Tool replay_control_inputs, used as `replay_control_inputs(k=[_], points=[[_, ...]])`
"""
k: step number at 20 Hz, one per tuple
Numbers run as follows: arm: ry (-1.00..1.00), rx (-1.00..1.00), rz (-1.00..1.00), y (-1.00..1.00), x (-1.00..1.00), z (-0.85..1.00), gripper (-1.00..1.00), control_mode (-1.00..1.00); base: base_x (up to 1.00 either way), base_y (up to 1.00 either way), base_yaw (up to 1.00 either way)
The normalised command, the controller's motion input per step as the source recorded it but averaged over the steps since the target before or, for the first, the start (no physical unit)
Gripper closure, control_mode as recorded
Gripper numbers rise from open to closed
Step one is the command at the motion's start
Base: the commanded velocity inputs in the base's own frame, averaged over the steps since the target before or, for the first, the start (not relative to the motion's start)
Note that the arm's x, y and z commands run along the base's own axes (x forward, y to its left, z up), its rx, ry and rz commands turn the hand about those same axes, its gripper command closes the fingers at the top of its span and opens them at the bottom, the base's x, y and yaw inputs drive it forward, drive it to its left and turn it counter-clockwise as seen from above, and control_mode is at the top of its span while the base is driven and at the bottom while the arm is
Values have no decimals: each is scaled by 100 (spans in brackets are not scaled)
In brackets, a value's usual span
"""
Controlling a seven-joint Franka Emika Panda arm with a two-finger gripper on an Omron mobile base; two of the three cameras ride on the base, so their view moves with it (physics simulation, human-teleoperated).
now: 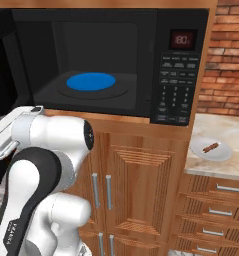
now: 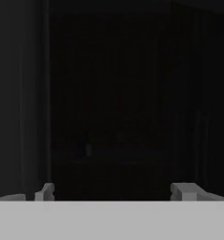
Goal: Pick the kebab skewer from the counter and place it in the microwave. Then turn on the microwave.
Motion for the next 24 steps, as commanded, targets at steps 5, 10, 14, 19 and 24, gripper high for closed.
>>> replay_control_inputs(k=[5,10,14,19,24], points=[[2,0,0,51,-8,0,-100,-100,0,0,0],[0,0,0,37,0,0,-100,-100,0,0,0],[0,0,0,36,0,0,-100,-100,0,0,0],[0,0,0,46,0,0,-100,-100,0,0,0],[0,0,0,31,0,0,-100,-100,0,0,0]])
